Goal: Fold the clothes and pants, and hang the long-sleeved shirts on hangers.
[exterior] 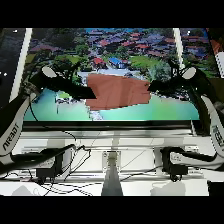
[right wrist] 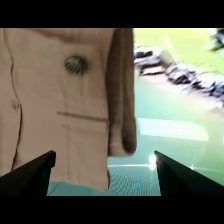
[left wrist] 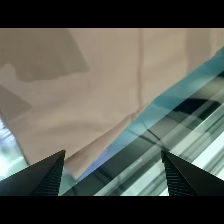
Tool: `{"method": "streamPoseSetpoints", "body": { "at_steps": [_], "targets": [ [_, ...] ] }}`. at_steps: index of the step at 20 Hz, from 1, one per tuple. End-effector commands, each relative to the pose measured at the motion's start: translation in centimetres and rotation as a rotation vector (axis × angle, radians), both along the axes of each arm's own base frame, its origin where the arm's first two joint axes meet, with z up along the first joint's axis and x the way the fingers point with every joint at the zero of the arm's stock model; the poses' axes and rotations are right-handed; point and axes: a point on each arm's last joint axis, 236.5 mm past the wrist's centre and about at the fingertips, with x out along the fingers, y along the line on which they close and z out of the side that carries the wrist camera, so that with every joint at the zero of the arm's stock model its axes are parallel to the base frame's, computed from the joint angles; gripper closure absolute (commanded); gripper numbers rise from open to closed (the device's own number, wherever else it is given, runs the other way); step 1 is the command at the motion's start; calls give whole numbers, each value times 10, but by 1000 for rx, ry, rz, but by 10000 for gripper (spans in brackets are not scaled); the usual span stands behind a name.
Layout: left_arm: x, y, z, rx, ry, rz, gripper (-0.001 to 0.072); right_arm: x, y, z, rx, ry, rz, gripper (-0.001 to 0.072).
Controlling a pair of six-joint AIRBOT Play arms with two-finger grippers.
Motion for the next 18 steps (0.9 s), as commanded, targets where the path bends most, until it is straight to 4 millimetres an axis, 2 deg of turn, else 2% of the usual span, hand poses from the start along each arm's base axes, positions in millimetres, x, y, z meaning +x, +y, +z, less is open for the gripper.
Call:
{"method": "streamPoseSetpoints", "body": {
  "at_steps": [1, 3, 6, 10, 11, 14, 16, 18],
  "targets": [
    [-2, -4, -4, -11, 21, -4, 13, 16, -16, -9, 103, 104, -49, 19],
    [-2, -4, -4, -11, 21, -4, 13, 15, -12, -22, 206, 181, -49, 28],
    [4, -3, -6, -6, 1, 12, 13, 7, 17, -48, 344, 256, 6, 35],
    [15, -2, -7, 2, -35, 42, 13, 26, 57, -65, 355, 124, 138, 41],
    [19, -1, -8, 6, -49, 53, 13, 30, 67, -66, 333, 87, 172, 133],
    [34, 4, -8, 18, -94, 93, 13, 45, 87, -65, 271, -10, 229, 663],
    [48, 20, 0, 48, -137, 102, 13, 66, 83, -42, 230, -100, 237, 697],
    [67, 44, 22, 91, -212, 107, 13, 95, 54, -1, 138, -222, 206, 697]
  ]
}}
